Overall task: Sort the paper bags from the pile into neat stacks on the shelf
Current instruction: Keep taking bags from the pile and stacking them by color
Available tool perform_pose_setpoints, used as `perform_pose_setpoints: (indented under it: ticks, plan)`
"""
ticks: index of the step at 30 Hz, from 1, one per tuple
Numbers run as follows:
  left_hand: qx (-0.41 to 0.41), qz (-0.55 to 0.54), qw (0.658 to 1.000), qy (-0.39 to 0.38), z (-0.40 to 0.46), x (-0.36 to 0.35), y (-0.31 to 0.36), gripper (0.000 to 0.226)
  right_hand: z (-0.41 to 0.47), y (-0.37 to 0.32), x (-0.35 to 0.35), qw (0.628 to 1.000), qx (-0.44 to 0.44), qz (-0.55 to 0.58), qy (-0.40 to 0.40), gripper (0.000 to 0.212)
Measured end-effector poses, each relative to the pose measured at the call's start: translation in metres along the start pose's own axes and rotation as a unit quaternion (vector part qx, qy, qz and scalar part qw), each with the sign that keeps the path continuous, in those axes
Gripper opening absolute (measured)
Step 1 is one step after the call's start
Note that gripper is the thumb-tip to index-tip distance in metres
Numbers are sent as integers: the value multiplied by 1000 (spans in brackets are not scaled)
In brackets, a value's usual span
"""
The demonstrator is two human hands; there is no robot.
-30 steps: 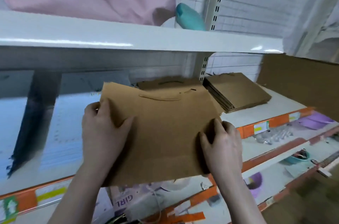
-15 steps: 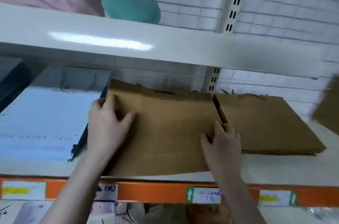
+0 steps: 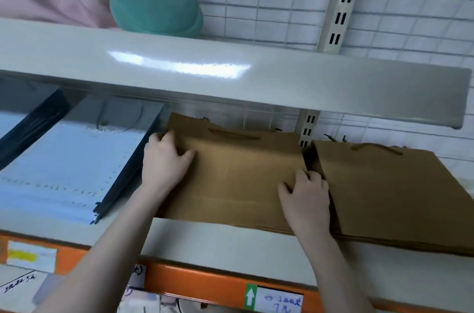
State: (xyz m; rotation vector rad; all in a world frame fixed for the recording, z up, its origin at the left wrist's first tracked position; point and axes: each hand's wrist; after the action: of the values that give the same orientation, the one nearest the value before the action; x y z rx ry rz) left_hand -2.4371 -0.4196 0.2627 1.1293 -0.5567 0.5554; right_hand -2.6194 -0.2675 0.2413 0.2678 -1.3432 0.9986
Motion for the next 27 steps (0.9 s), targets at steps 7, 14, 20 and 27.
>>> perform_pose_setpoints:
  ticks: [7,14,20,27]
  plan:
    - [1,55,997,-47,11,-13,-12,52,9,-2,-13,1000,-4,-19,-8,48]
    - [1,64,995,-76,26,-22,-22,52,12,-8,-22,999,0,-30,8,46]
    - [-8,54,991,-119,44,-20,-26,61,18,-8,-25,1000,15,-17,0,45]
    - [-57,79,991,-86,26,-11,-34,67,20,3,-20,997,52,-50,-21,59]
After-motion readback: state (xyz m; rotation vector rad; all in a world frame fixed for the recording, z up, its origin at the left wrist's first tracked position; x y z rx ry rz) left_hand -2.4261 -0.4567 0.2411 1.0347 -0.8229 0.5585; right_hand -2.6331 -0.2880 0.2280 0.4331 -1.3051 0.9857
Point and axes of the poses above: each hand's wrist, its own z-axis towards the middle knuckle, its own x-axis out of the back of the hand, y = z × x, and after that the axes turned 3 degrees about -z, right-handed
